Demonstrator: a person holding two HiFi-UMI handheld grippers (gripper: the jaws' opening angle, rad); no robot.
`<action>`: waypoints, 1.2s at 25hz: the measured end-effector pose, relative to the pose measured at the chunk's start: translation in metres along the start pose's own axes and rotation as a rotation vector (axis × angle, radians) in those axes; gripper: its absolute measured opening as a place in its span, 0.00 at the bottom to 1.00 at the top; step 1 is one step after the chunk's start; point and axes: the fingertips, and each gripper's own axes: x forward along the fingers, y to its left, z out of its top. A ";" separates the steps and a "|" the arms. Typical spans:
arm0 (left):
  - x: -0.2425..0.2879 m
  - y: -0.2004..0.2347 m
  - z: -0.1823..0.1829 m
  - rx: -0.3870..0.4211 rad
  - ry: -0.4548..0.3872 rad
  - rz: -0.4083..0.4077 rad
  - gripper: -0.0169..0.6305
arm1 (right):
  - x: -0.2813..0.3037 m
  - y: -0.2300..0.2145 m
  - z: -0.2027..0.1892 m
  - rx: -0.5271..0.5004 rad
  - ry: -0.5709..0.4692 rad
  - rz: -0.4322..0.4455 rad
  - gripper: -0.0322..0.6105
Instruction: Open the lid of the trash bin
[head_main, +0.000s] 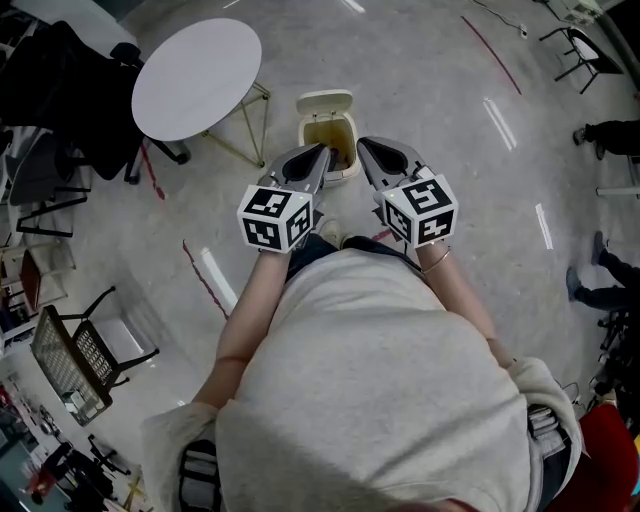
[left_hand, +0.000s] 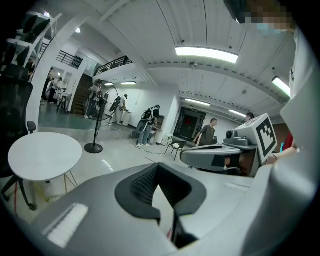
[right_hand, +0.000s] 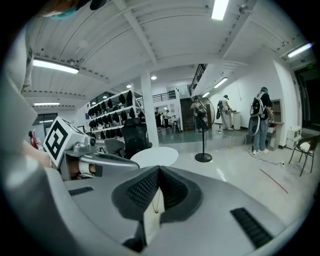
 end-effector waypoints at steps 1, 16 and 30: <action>-0.001 0.000 -0.002 -0.006 0.000 0.000 0.04 | -0.001 0.001 -0.001 0.002 0.004 0.003 0.06; -0.004 -0.007 -0.004 -0.027 0.002 -0.016 0.04 | -0.010 0.003 0.001 0.014 -0.013 -0.010 0.06; -0.009 -0.005 -0.010 -0.063 0.006 -0.020 0.04 | -0.009 0.008 -0.008 0.014 0.008 -0.008 0.06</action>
